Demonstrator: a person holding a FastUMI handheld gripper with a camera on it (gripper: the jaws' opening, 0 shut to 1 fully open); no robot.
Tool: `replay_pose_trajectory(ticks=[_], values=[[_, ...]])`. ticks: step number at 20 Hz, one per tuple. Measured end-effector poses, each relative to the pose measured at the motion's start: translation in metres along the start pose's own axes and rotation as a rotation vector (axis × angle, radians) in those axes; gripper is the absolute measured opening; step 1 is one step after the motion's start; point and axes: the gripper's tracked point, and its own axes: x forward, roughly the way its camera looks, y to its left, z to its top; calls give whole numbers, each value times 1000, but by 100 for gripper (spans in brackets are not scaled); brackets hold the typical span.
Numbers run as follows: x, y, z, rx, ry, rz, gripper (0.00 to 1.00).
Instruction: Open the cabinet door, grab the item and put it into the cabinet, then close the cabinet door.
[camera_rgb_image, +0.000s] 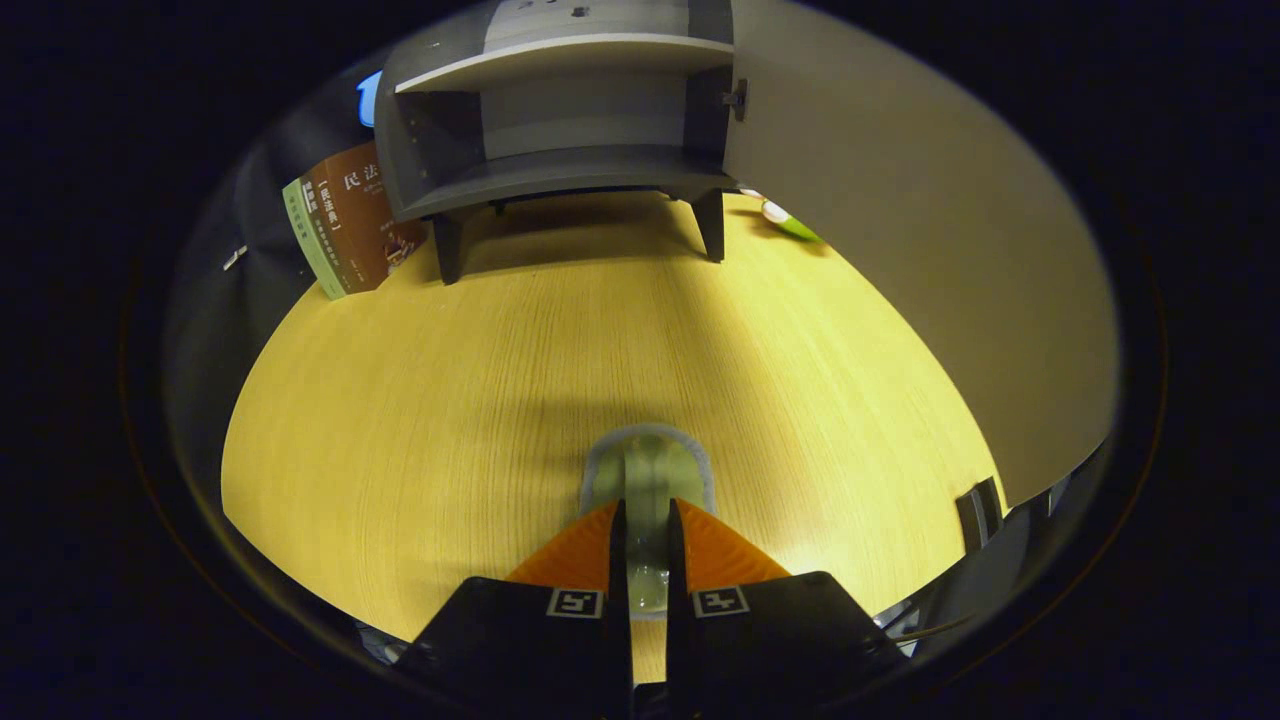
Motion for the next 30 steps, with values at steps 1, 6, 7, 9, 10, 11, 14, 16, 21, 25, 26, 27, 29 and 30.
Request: replay_pose_trajectory(ticks=[1, 6, 7, 9, 10, 11, 14, 16, 21, 25, 26, 27, 29, 30], values=[[-10, 1, 9, 3, -18, 6, 18], [-79, 5, 75, 12, -138, 56, 18], [-90, 9, 91, 14, -162, 64, 18], [-118, 15, 124, 29, -210, 88, 18], [-132, 14, 139, 36, -233, 98, 18], [-144, 16, 155, 42, -253, 108, 18], [-175, 25, 208, 47, -307, 135, 18], [-194, 33, 243, 51, -345, 157, 18], [-215, 48, 333, 47, -443, 176, 18], [-203, 58, 399, 41, -480, 170, 18], [-194, 61, 413, 38, -478, 160, 17], [-187, 62, 425, 35, -477, 155, 17], [-166, 65, 447, 37, -464, 143, 18], [-152, 67, 459, 30, -457, 130, 17]])
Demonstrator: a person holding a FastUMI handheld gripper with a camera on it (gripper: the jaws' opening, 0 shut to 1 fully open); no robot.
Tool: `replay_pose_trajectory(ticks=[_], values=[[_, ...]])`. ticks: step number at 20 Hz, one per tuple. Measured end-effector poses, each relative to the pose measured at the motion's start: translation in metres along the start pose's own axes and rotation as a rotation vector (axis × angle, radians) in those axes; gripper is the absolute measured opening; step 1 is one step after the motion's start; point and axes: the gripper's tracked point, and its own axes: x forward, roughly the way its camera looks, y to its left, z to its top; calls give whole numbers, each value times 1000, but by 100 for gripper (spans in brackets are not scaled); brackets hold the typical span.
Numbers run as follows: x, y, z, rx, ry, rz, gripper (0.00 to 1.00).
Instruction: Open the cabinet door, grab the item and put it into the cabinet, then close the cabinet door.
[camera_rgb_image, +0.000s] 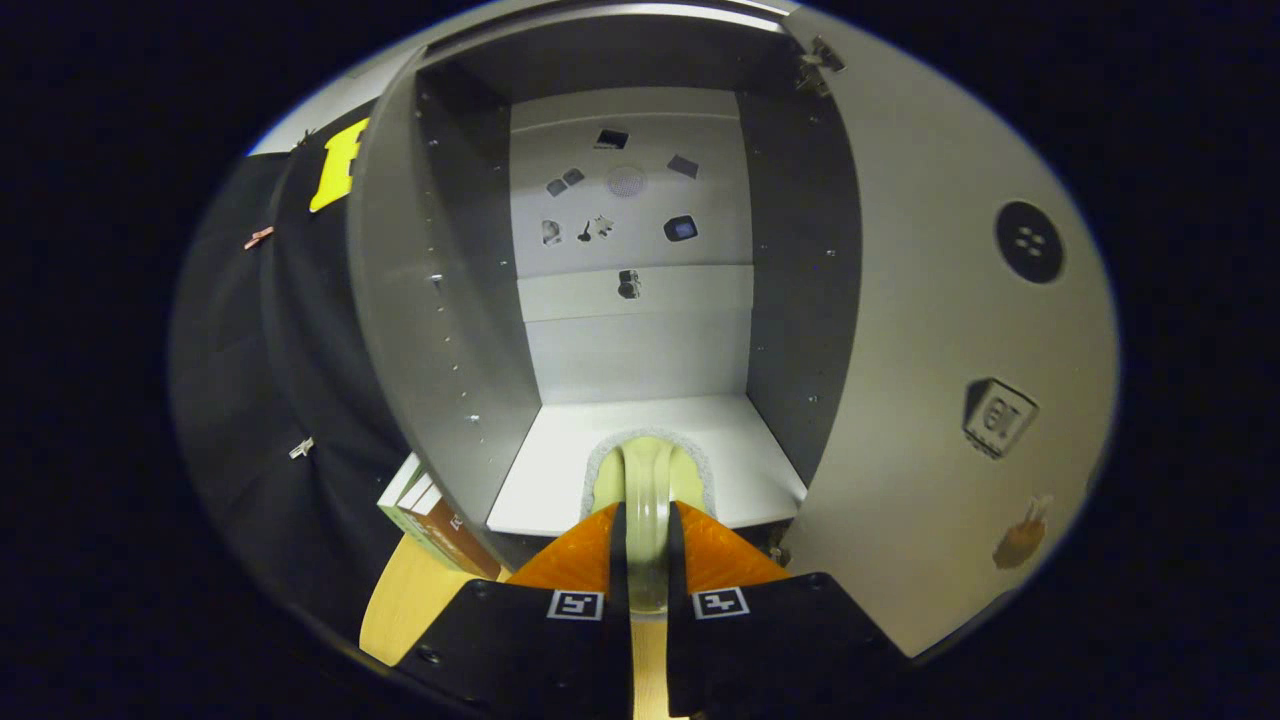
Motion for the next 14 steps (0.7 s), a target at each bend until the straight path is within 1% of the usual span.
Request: replay_pose_trajectory(ticks=[2, 5, 11, 14], values=[[28, -3, 6, -22, 5, -17, 18], [71, 2, 7, -30, 36, -16, 17], [143, 20, -10, -72, 92, 13, 17], [170, 22, -18, -64, 122, 16, 17]])
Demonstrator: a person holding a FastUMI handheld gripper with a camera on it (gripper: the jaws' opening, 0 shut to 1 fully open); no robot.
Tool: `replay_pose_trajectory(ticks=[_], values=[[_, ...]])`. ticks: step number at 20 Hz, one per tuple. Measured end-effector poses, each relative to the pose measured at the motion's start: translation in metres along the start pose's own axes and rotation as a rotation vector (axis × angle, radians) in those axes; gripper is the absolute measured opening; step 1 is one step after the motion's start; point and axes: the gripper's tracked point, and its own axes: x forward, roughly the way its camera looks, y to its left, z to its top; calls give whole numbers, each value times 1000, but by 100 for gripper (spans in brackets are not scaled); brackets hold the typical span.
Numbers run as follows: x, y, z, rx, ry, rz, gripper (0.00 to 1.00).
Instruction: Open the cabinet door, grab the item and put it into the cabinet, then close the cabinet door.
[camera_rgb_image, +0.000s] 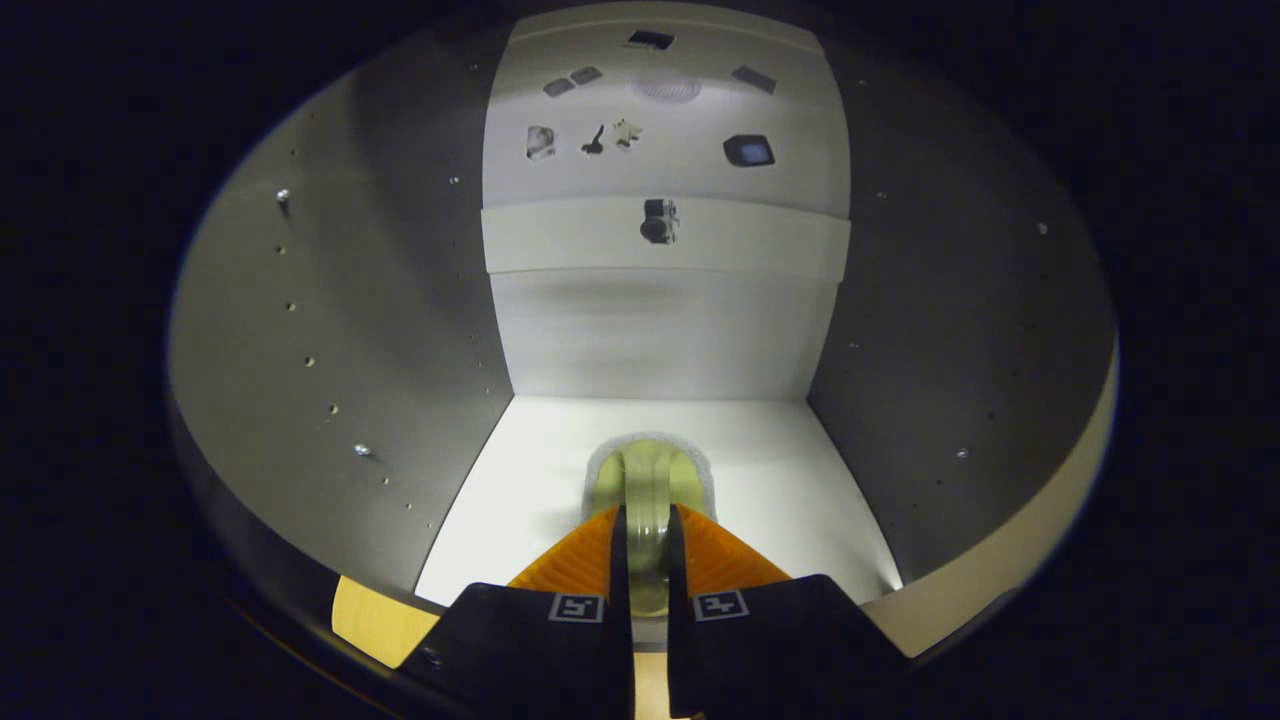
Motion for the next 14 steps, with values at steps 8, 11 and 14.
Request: replay_pose_trajectory(ticks=[8, 11, 14], values=[[42, -13, 1, 33, 23, -25, 24], [40, -13, 4, 38, 14, -21, 52], [27, -15, 19, 70, -41, -22, 87]])
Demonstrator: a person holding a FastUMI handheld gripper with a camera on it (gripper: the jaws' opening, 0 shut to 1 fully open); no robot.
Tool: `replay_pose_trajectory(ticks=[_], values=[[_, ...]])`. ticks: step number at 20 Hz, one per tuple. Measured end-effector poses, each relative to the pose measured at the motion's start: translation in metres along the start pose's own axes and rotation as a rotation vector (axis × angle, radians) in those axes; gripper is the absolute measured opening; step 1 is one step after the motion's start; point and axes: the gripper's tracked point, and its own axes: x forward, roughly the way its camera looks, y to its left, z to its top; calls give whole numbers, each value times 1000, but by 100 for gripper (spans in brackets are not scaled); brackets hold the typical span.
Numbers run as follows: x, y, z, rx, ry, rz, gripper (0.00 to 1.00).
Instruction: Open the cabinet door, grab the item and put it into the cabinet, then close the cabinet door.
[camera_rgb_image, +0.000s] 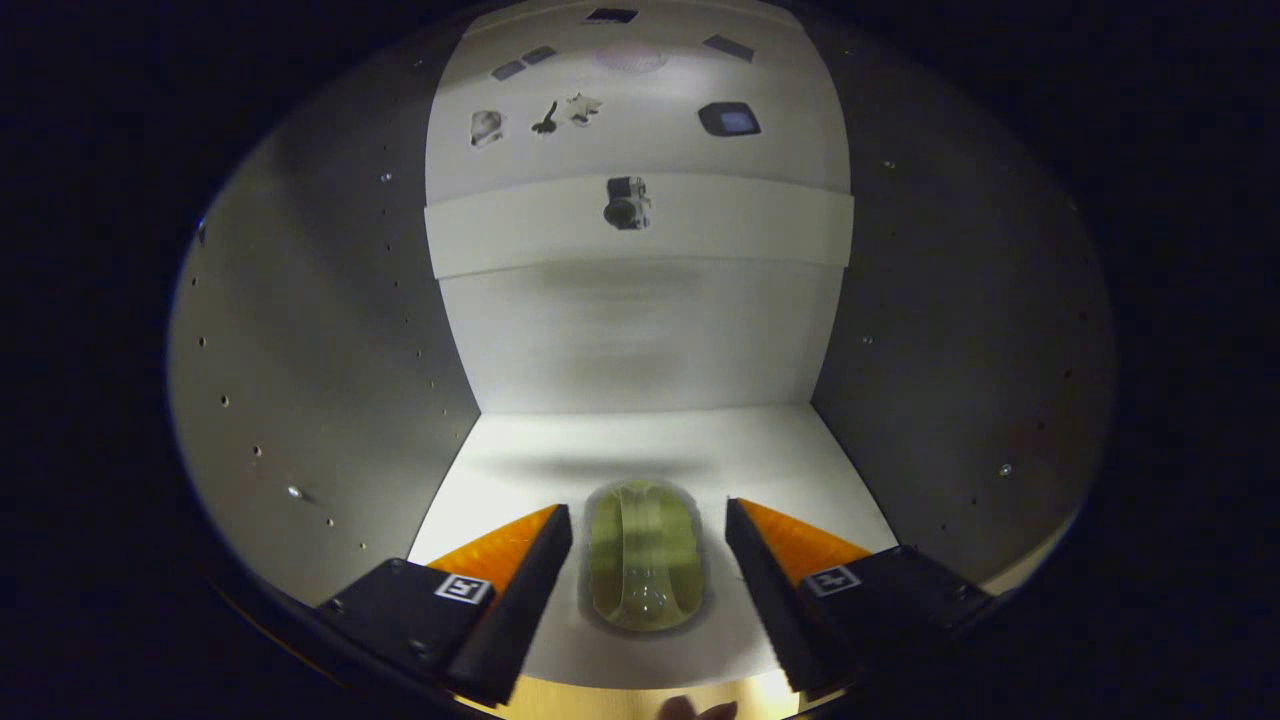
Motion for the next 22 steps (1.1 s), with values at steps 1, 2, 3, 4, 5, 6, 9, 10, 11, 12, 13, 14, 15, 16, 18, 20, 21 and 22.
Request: replay_pose_trajectory(ticks=[1, 2, 3, 4, 5, 6, 9, 10, 11, 12, 13, 14, 15, 16, 18, 20, 21, 22], values=[[-4, 0, 8, 14, -24, -3, 99], [-11, 0, 14, 25, -43, -2, 99], [-17, 1, 19, 35, -61, 1, 99], [-26, 2, 25, 39, -82, 4, 99], [-35, 3, 31, 40, -103, 6, 99], [-46, 3, 38, 38, -129, 8, 99], [-86, 1, 65, 21, -247, -6, 99], [-104, 0, 74, 22, -287, -7, 99], [-121, 0, 83, 26, -324, -10, 99], [-140, 0, 89, 31, -355, -8, 99], [-158, 1, 94, 33, -384, -5, 99], [-177, 1, 99, 31, -414, -6, 99], [-196, 1, 104, 26, -449, -9, 99], [-214, -1, 107, 18, -476, -17, 99], [-251, -3, 109, 19, -526, -26, 99], [-290, -3, 109, 24, -575, -23, 99], [-308, -4, 109, 13, -601, -26, 99], [-327, -6, 106, -7, -621, -35, 99]])
